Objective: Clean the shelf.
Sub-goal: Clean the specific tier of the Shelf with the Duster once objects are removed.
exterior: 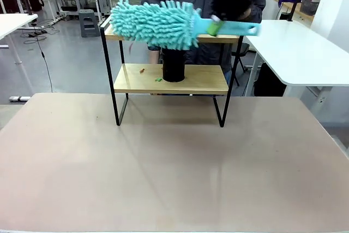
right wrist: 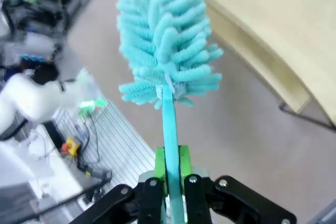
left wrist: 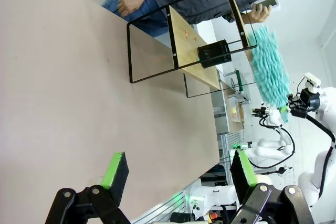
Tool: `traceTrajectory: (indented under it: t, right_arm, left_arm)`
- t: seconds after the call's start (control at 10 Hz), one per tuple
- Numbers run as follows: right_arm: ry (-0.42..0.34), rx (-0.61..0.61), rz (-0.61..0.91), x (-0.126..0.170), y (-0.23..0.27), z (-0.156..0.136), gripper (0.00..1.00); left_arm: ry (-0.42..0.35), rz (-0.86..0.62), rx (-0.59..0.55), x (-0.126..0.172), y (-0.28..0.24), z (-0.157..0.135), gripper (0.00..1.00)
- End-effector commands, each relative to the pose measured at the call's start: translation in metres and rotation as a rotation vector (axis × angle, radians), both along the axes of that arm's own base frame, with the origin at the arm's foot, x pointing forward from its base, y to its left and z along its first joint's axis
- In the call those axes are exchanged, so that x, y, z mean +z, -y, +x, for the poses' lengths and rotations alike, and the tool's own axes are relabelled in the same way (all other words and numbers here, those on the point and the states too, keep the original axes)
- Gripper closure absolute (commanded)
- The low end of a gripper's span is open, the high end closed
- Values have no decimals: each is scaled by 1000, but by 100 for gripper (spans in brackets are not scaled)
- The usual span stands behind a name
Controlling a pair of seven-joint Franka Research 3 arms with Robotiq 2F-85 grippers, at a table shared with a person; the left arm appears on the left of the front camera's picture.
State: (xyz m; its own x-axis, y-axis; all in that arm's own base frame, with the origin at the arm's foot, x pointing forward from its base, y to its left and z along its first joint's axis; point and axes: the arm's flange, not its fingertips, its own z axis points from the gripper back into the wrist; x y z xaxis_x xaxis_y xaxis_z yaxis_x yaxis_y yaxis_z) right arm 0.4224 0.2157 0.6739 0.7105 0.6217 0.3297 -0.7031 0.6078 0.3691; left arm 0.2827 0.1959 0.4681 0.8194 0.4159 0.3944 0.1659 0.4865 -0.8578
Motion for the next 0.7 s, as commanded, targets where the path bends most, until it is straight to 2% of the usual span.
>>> traceTrajectory:
  t: [0.0,0.1,0.2,0.4,0.6]
  right_arm:
    - [-20,180,14,7,47,-28,88]
    - [-64,295,56,5,66,-43,88]
    - [-81,331,153,3,82,-52,88]
    - [-64,297,255,-7,104,-59,88]
    - [-63,209,363,-17,132,-65,88]
  left_arm:
    - [27,-5,-4,0,2,1,0]
    - [27,-5,-4,0,2,1,0]
    - [27,-5,-4,0,2,1,0]
    - [27,-5,-4,0,2,1,0]
    - [27,-5,-4,0,2,1,0]
